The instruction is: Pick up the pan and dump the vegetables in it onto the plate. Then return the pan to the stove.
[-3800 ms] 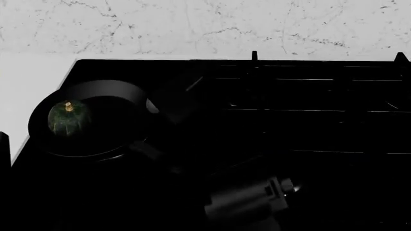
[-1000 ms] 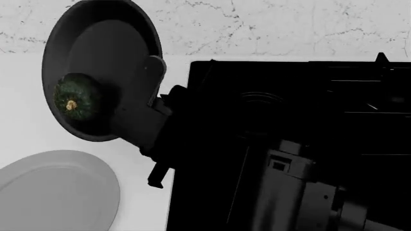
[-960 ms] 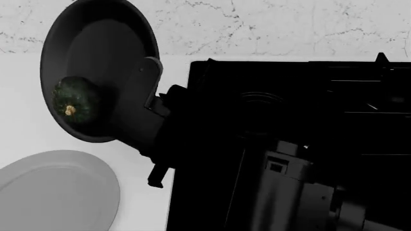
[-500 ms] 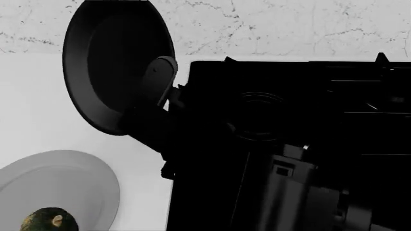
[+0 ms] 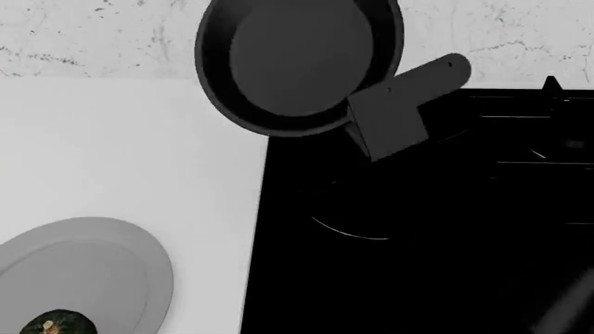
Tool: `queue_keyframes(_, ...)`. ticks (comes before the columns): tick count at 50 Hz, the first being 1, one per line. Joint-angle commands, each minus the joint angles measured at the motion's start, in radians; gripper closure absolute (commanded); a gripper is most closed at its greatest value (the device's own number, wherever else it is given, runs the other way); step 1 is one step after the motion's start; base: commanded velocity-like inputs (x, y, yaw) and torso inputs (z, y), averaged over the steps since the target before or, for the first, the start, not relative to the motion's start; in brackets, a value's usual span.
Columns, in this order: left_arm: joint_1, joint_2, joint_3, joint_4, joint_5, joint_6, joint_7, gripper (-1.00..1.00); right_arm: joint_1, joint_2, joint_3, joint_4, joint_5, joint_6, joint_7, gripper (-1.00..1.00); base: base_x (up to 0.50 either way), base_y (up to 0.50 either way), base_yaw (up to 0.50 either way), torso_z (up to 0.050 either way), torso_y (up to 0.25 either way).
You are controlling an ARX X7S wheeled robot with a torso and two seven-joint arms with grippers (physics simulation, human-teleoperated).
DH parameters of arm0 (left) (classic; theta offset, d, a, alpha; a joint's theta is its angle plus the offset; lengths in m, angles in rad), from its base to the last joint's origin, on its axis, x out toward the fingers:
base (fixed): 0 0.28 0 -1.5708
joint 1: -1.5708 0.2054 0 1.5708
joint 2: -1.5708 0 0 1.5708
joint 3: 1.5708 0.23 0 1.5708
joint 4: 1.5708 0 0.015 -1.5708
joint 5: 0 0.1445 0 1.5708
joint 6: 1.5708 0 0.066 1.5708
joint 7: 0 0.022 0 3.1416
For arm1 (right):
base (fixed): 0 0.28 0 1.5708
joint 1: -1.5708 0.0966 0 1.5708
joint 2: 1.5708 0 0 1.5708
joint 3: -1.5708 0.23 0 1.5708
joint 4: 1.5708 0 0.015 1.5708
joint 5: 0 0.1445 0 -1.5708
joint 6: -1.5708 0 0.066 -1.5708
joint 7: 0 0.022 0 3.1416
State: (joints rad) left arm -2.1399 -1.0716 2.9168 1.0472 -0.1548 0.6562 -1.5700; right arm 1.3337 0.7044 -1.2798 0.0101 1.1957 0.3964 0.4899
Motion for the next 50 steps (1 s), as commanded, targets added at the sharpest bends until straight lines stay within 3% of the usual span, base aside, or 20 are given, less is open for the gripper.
queue_keyframes(1,0.074,-0.006,-0.053,0.0,0.006,-0.032,0.0,-1.0,0.002,0.081,0.204,-0.03,-0.046,-0.01,0.021,1.0,0.0,0.0,0.0,0.01,0.0)
queue_keyframes(15,0.098,-0.011,-0.073,0.0,0.004,-0.037,0.0,-1.0,-0.074,0.117,0.3,0.092,0.133,-0.072,-0.042,1.0,0.0,0.0,0.0,0.001,0.005)
queue_keyframes(26,0.102,0.007,-0.096,0.0,-0.015,-0.038,0.0,-1.0,-0.08,0.133,0.295,0.117,0.129,-0.056,-0.028,1.0,0.0,0.0,0.0,0.001,0.006)
queue_keyframes(38,0.124,0.001,-0.114,0.0,-0.014,-0.045,0.0,-1.0,0.013,-0.023,0.216,0.394,0.066,0.045,-0.137,1.0,0.0,0.0,0.0,0.002,0.005)
queue_keyframes(50,0.12,-0.001,-0.106,0.0,-0.011,-0.045,0.0,-1.0,0.016,-0.123,0.202,0.56,0.036,0.009,-0.228,1.0,0.0,0.0,0.0,0.002,0.006)
